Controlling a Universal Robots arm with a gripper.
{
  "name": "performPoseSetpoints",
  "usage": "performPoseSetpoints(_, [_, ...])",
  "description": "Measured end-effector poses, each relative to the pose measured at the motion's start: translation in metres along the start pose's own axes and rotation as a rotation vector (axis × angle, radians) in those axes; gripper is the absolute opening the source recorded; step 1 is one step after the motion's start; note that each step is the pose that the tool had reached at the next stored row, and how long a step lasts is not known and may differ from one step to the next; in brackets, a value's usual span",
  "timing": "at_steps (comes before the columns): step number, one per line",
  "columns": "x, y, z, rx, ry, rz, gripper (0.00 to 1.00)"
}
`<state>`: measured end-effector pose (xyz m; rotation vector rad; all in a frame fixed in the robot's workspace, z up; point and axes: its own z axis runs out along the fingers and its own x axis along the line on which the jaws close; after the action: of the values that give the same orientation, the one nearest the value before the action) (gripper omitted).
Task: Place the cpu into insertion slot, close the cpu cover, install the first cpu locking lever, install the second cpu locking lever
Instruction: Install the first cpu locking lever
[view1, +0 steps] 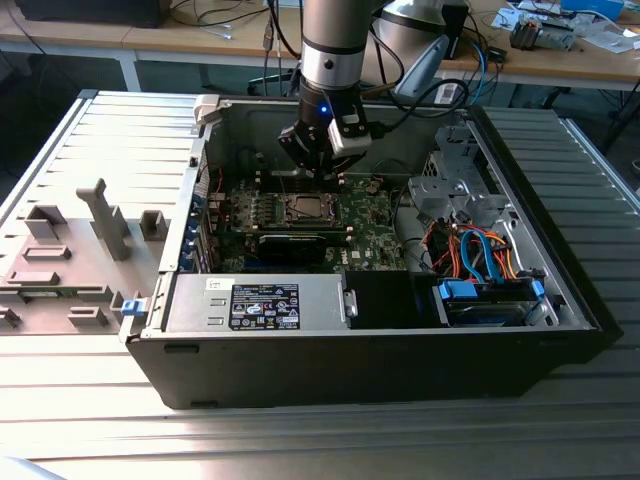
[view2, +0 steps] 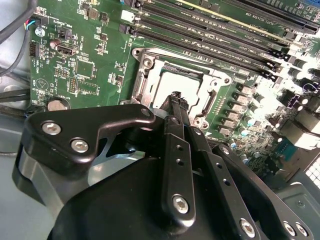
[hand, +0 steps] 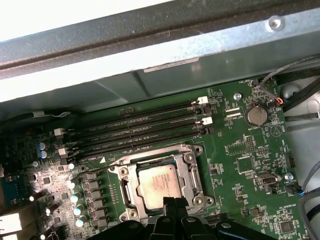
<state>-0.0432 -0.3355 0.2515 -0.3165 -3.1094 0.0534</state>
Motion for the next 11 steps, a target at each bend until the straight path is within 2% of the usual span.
performPoseSetpoints(11, [0.0,0.0,0.0,0.0001,-0.0005,-0.013,0.11])
